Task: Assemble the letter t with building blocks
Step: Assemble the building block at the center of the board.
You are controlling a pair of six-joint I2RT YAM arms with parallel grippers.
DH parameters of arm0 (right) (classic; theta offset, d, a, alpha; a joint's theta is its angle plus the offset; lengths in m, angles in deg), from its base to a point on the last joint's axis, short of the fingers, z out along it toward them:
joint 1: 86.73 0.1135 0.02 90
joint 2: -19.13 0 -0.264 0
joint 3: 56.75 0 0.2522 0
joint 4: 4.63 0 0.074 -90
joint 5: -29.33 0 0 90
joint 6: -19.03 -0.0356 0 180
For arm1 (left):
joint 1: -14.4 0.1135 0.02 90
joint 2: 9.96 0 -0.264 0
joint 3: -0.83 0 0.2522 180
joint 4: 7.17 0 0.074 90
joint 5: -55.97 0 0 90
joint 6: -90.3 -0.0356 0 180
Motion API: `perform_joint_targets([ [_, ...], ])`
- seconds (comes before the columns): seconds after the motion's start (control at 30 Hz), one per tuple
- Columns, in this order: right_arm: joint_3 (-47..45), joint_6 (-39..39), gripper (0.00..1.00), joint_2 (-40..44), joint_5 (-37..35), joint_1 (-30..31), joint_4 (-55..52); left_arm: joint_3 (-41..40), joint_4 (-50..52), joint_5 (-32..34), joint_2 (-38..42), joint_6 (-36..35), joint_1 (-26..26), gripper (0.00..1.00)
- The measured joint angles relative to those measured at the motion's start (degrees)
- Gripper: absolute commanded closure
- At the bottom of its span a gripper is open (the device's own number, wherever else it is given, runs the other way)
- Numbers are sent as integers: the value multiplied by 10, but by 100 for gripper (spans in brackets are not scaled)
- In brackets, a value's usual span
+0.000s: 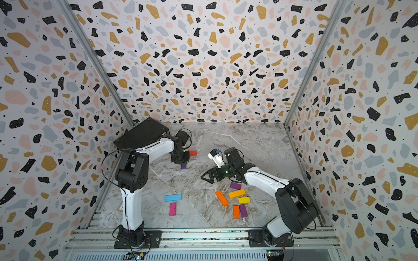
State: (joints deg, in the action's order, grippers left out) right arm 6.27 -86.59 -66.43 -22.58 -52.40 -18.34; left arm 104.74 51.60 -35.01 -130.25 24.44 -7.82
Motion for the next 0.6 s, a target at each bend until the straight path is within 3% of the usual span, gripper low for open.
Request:
perform_joint_targets([
  [0.6,0,0,1,0,3,-2,0,0,0,0,0,-10,0,55],
])
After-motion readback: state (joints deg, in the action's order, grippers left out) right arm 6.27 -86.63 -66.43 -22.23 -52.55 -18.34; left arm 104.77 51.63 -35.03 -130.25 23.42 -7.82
